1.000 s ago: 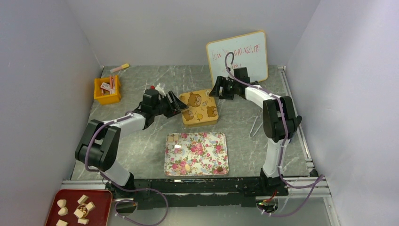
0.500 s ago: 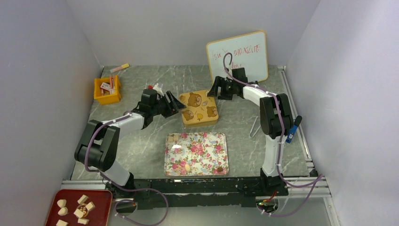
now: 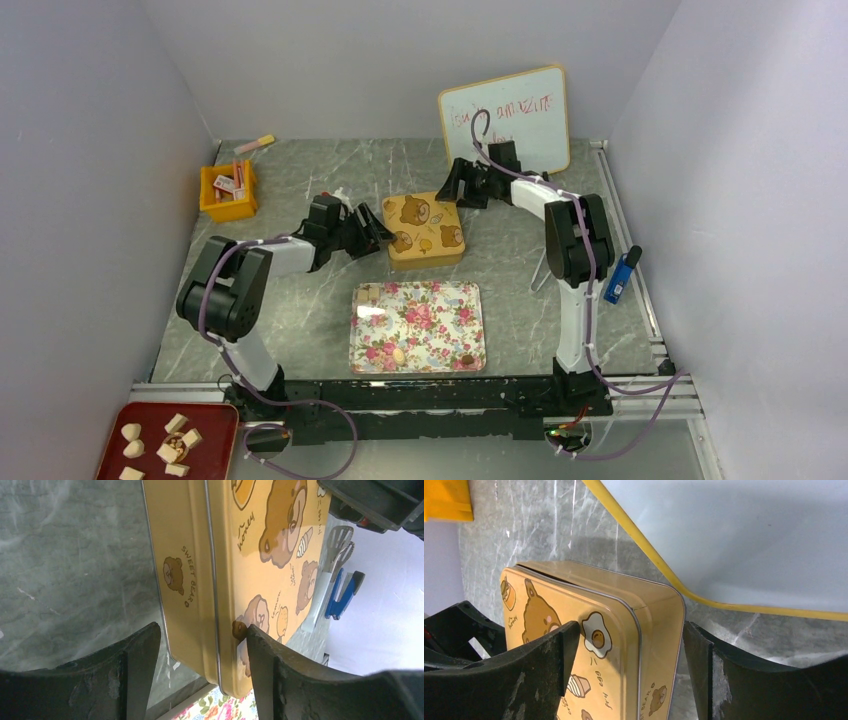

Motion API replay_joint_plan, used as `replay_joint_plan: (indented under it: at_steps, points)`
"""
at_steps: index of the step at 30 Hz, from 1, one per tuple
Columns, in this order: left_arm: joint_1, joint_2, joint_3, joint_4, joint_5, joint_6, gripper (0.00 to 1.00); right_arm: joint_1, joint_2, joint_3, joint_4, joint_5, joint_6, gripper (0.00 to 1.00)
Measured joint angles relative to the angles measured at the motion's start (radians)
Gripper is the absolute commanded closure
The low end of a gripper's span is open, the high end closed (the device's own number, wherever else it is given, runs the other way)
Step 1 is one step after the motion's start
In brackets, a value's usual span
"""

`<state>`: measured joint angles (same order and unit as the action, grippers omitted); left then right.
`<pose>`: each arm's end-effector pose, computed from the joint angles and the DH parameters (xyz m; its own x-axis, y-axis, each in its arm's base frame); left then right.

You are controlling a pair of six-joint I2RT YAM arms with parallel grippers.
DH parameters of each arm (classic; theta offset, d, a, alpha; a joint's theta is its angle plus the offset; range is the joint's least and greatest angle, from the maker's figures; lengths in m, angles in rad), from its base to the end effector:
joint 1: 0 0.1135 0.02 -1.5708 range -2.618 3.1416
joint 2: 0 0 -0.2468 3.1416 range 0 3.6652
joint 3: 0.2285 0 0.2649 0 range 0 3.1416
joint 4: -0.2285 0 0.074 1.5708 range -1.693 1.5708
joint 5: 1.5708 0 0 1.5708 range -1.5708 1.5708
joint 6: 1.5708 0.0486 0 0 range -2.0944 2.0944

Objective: Pack the chocolate
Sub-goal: Close the box lid on the packing box.

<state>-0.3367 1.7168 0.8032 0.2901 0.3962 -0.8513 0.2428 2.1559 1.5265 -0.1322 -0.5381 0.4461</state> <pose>0.3312 -0.1358 0.1207 -0.8148 -0.4499 -0.3655 -0.0188 0.6507 -0.7591 0.4638 0.1405 0.1360 -0.8487 0.1715 -0.5003 -0.2220 0.7431 0.6313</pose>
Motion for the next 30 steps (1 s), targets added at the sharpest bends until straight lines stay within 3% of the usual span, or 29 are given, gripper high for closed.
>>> replay_joint_plan:
  at_steps: [10, 30]
  points:
    - [0.003, 0.031, 0.029, 0.012, -0.001, 0.002, 0.33, 0.023, 0.021, 0.028, 0.009, 0.000, 0.007, 0.23]
    - [-0.011, 0.033, 0.034, -0.017, 0.026, -0.008, 0.53, 0.048, 0.021, 0.034, 0.006, 0.042, -0.001, 0.28]
